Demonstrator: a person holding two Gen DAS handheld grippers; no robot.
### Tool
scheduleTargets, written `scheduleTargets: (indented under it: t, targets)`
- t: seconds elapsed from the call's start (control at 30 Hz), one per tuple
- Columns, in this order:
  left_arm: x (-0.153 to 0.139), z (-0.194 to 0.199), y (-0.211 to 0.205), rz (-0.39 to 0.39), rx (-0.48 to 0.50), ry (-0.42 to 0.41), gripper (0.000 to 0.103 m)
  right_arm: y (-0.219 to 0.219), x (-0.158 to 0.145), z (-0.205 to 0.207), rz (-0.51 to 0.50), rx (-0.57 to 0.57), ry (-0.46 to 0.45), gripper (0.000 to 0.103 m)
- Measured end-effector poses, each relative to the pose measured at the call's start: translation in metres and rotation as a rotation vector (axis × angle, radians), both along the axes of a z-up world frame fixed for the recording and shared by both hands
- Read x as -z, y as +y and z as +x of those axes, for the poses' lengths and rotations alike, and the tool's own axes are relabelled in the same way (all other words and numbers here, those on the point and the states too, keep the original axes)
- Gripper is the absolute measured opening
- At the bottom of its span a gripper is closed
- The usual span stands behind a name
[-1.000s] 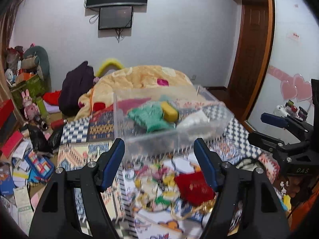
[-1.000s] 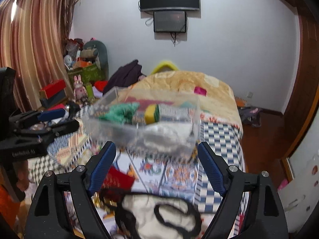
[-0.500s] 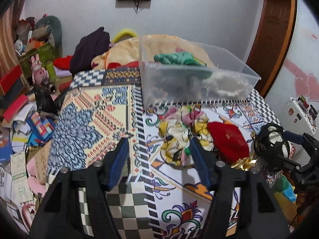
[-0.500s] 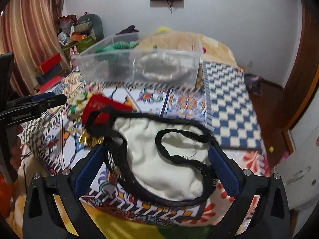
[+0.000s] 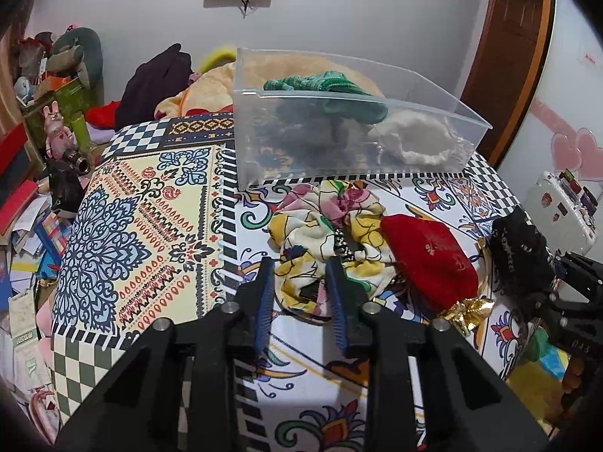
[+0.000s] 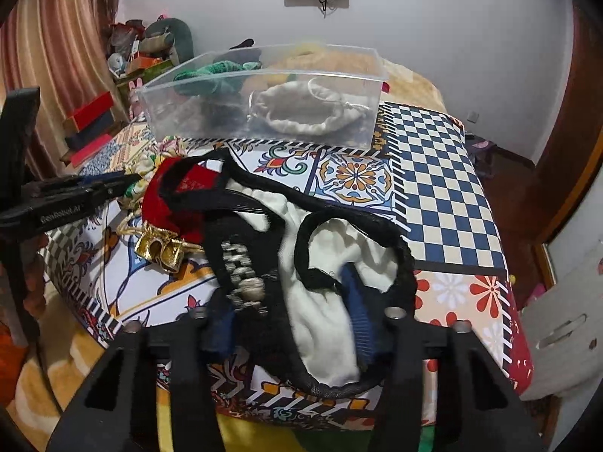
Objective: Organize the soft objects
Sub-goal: 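Grasp the yellow floral cloth with the left gripper while the right gripper grasps the black handbag strap, then carry the cloth into the clear box with the left gripper while the right gripper drops the handbag in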
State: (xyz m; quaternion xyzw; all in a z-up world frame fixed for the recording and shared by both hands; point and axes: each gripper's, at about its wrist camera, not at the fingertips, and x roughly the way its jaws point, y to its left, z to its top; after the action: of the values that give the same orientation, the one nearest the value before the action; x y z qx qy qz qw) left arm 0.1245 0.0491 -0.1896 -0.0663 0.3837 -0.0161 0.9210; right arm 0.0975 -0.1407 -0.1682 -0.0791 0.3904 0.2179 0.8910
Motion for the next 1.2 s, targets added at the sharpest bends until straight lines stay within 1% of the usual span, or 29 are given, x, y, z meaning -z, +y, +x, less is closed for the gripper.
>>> scheduleTargets:
  t: [0.03,0.07,0.13,0.23,0.4,0.73,0.97,1.03,1.2]
  targets:
    - [0.001,0.000,-0.001,-0.008,0.002,-0.007,0.020,-0.001,-0.002,0.000,0.004,0.002,-0.001,0.032]
    - [0.001,-0.001,-0.001,-0.011,0.005,-0.011,0.019,-0.001,-0.003,-0.001,0.003,0.000,-0.003,0.029]
    - [0.000,-0.003,-0.004,-0.003,0.013,-0.018,0.012,-0.001,-0.007,-0.002,0.003,-0.001,-0.015,0.020]
    - [-0.002,-0.005,-0.006,0.008,0.015,-0.022,0.008,-0.002,-0.016,0.000,0.019,0.006,-0.028,0.016]
    - [-0.016,-0.014,-0.003,-0.002,0.015,-0.054,0.006,-0.008,-0.027,0.002,0.040,0.016,-0.053,0.014]
    - [-0.074,-0.030,0.003,-0.004,0.020,-0.199,0.005,-0.010,-0.064,0.008,0.073,0.024,-0.169,0.014]
    - [-0.111,-0.023,0.004,-0.001,0.020,-0.295,0.005,-0.002,-0.091,0.021,0.113,0.019,-0.253,0.014]
    - [-0.118,-0.018,0.004,0.002,0.015,-0.320,0.005,0.004,-0.098,0.025,0.122,0.018,-0.276,0.014]
    - [-0.129,0.000,0.003,0.001,0.006,-0.351,0.005,0.018,-0.109,0.041,0.143,0.016,-0.316,0.014]
